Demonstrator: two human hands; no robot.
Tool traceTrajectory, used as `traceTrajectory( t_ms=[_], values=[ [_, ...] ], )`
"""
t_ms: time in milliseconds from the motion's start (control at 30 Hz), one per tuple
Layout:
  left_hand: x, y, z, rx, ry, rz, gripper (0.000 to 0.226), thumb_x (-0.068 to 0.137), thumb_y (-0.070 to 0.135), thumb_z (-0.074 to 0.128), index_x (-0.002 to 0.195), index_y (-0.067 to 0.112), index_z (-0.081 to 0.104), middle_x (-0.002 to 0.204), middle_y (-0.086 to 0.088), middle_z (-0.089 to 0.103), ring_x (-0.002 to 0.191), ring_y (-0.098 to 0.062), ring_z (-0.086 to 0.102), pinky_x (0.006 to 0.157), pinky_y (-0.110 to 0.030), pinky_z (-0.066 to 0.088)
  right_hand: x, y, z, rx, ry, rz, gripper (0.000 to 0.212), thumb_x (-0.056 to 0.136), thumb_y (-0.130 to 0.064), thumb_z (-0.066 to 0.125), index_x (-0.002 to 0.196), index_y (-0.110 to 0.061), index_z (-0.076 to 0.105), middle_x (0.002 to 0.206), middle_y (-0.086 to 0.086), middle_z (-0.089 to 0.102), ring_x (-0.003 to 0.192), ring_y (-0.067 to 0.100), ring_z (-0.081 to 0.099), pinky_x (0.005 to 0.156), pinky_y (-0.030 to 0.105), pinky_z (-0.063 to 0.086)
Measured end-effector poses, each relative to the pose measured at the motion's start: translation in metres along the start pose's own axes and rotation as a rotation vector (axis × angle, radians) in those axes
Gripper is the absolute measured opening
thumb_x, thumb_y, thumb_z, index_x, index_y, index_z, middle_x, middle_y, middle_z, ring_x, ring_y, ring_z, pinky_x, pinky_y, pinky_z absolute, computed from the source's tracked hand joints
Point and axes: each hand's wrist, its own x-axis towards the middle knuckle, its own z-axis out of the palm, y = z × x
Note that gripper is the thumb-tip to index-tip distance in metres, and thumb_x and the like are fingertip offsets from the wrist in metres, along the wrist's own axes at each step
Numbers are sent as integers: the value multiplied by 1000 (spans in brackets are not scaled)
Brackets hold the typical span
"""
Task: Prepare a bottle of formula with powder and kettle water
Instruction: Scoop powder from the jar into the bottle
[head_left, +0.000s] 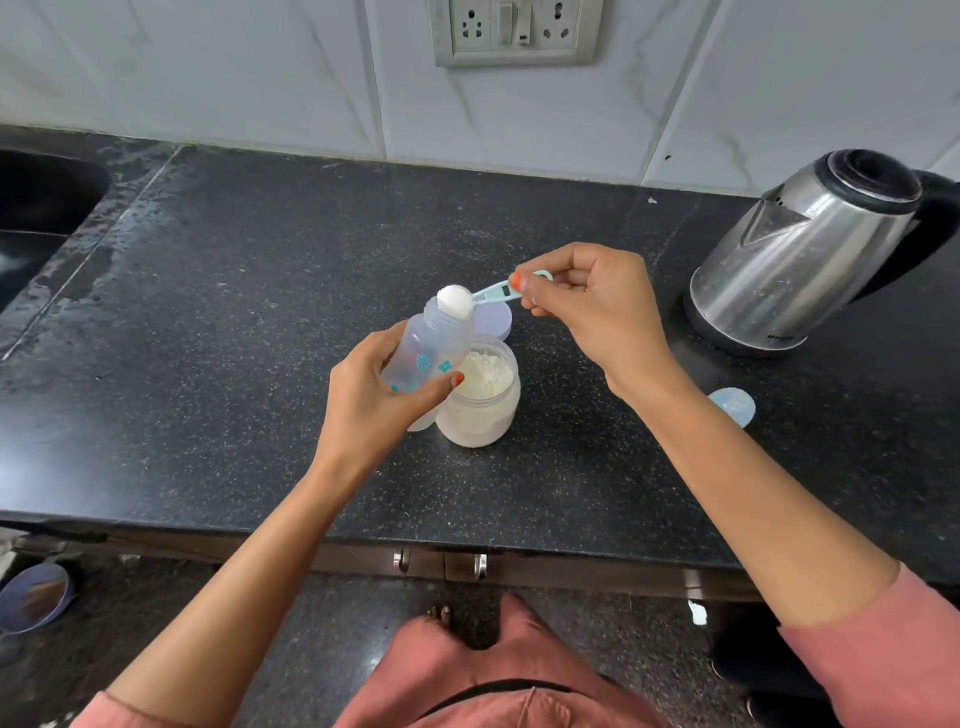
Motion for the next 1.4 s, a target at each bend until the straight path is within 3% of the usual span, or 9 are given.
traceTrajectory(
  t_ms=[167,300,433,600,800,1033,1400],
  values=[
    [0,2,0,-62,-20,-30,53,69,33,80,119,27,63,106,13,68,99,-2,62,84,-18,47,-6,3,5,-127,27,-166,17,77,-6,70,75,-23,68,71,-17,65,59,-4,58,60,10,46],
    [0,6,0,-102,-30,-35,49,70,32,80,116,29,64,102,18,69,95,3,62,80,-12,47,-11,5,9,-192,37,-281,12,77,-8,70,84,-17,70,73,-19,63,65,-8,58,63,7,45],
    [0,8,-2,-115,-37,-19,45,70,30,80,111,36,63,98,24,68,92,7,62,78,-9,47,-14,7,10,-249,49,-407,8,77,-6,69,85,-6,71,76,-11,64,72,-1,60,65,9,47],
    [0,7,-3,-125,-64,-18,47,70,29,80,115,31,63,99,22,69,91,5,64,79,-12,49,-16,11,6,-361,42,-579,8,77,-4,69,84,-2,71,80,9,71,74,13,63,68,21,53],
    [1,6,-4,-138,-76,-23,42,70,30,80,109,35,65,95,23,70,88,3,65,77,-17,52,-18,16,4,-384,18,-658,3,74,-1,71,75,-1,68,75,10,70,69,23,65,65,35,52],
    [0,5,-5,-156,-102,-9,40,72,27,80,107,38,65,96,20,71,89,-1,66,79,-24,52,-19,21,1,-369,44,-693,5,74,-1,72,74,-1,67,76,10,70,69,19,64,64,30,53],
    [0,5,-4,-166,-102,-15,40,70,29,80,107,33,67,95,17,72,88,-2,67,78,-22,52,-21,27,2,-343,42,-709,6,73,-1,72,72,-1,67,78,9,71,73,13,61,66,26,52]
  ],
)
